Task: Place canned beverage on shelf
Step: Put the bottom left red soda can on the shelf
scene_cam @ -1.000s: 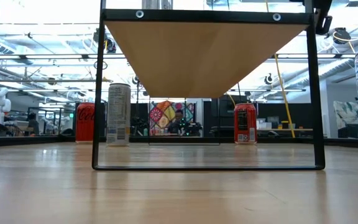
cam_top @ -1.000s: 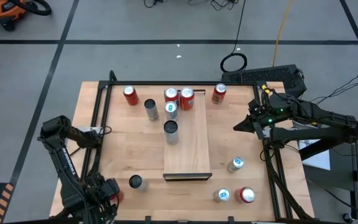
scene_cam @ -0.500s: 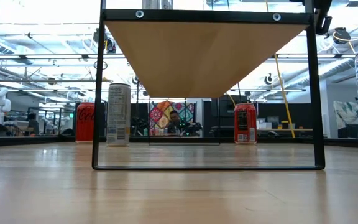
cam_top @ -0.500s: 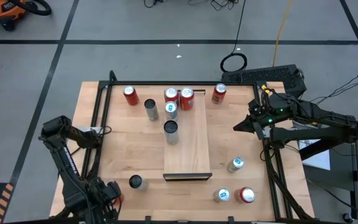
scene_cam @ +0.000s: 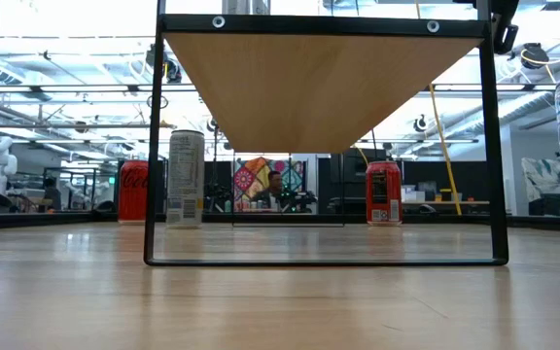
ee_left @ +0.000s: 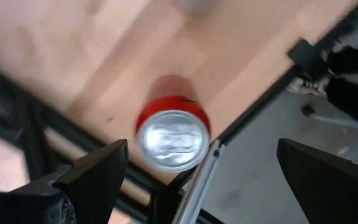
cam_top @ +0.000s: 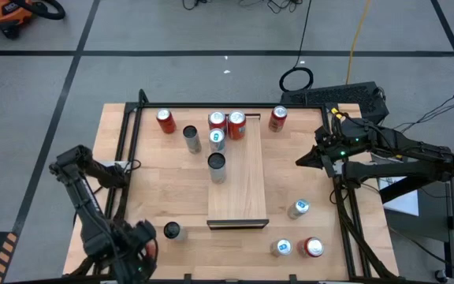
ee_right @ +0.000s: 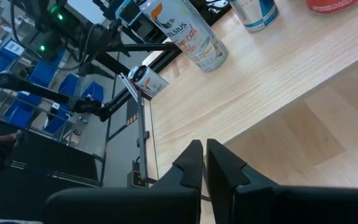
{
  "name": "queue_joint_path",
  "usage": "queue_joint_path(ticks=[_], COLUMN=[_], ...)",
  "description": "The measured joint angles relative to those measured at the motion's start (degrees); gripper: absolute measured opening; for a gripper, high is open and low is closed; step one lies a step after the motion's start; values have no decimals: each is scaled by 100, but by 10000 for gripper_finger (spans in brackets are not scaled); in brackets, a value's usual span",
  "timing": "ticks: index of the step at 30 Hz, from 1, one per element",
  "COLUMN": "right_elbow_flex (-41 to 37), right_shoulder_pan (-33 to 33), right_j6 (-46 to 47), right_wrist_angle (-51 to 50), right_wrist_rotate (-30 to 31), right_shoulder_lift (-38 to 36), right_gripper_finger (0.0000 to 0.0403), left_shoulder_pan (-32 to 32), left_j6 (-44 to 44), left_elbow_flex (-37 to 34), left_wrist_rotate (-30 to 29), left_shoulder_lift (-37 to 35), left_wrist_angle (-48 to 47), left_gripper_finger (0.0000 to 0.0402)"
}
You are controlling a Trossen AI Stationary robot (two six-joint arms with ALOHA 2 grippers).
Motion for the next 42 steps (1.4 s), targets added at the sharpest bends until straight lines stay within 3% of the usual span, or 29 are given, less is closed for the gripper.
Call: queue_joint_path(ticks=[13, 35, 42], right_elbow_flex=[0, 0, 0], right_shoulder_pan=[0, 0, 0], right_j6=[-82, 1, 28], right_wrist_angle=[0, -2, -1], right_wrist_rotate=[-4, -177, -175], right_shoulder_lift=[1, -4, -1], right_gripper_finger=[0, 0, 0], left_shoulder_pan=[315, 197, 162], left_j6=[-848, -1046, -1048], left_elbow_flex=[-234, -1671, -1932], left_wrist_rotate=[465, 814, 809], left_shoulder_lift=[-637, -519, -519], left_wrist_angle=[-66, 1628, 1578], left_gripper_finger=[400, 400, 400])
